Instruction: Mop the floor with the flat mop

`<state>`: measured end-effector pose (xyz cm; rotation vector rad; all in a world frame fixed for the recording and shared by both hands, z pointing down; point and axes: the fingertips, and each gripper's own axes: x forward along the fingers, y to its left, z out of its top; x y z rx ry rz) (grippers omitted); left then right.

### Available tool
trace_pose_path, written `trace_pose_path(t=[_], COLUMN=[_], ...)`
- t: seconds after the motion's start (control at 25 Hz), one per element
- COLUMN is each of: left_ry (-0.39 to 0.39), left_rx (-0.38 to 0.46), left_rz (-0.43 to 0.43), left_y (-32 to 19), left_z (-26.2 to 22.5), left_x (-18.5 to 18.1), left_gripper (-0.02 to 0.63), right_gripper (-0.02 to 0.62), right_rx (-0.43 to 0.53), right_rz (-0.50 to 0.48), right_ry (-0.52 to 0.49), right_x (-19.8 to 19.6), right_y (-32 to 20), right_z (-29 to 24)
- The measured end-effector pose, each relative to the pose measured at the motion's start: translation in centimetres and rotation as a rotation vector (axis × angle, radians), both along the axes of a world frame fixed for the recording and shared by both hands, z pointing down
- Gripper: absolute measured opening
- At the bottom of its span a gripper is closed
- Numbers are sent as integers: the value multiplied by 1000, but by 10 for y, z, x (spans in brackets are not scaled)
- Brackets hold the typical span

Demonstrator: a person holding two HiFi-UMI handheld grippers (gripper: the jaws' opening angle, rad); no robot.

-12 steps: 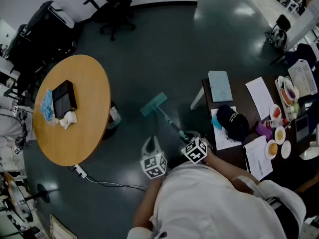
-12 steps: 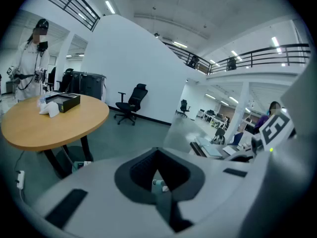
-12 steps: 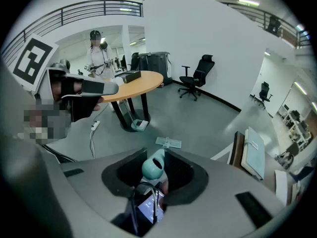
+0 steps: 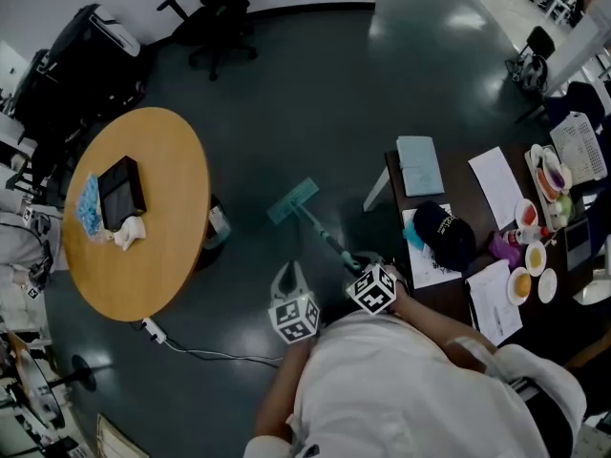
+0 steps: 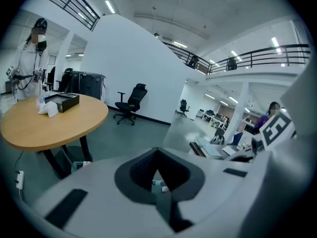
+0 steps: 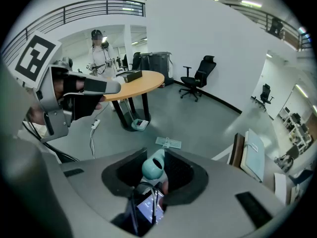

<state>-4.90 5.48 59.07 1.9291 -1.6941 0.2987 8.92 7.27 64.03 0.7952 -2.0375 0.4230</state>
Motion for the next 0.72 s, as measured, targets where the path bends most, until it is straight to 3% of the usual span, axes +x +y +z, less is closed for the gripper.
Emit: trace_pose_path(t=[0.48,0.72], left_ry=[-34,-32], left_rx=[48,47], left_rz=[-42,-99], left_y=[-13,-29], left_z=[-12,-8], left_x=[-16,-36], left_gripper=[5,5], right_gripper=[115,117], right_rx=[10,51], right_rz=[-50,-110], right_ry=[-17,-16], right_x=[4,-33], right_y=[-5,-45], right_z=[9,34])
